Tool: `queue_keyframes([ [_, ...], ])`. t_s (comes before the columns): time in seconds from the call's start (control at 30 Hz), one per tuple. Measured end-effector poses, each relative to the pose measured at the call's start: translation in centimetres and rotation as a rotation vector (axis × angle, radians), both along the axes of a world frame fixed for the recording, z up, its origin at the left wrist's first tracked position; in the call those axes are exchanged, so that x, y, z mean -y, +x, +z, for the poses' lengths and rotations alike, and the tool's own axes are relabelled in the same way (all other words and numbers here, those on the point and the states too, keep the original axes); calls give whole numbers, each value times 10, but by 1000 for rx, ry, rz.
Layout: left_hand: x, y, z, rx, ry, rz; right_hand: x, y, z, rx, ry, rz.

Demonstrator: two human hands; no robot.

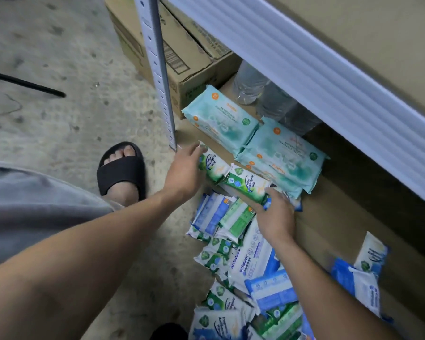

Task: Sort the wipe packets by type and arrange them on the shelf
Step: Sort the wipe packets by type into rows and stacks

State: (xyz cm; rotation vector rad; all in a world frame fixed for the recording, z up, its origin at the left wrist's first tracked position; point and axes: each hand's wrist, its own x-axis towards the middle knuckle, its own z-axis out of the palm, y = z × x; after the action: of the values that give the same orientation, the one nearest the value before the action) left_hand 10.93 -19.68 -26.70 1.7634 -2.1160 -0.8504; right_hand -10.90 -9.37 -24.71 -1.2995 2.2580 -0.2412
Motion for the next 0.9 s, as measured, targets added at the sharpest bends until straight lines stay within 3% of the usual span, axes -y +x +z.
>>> queue_keyframes([
  [0.2,-24,-12,-12,98,-78,-134,-9,-9,-4,-225,27,325],
  [0.53,-4,-23,-33,169,-66,-179,-7,0,-13,-342,69,425],
  [0.9,38,0,-26,141,-6,-68,16,26,-16,-364,155,462],
])
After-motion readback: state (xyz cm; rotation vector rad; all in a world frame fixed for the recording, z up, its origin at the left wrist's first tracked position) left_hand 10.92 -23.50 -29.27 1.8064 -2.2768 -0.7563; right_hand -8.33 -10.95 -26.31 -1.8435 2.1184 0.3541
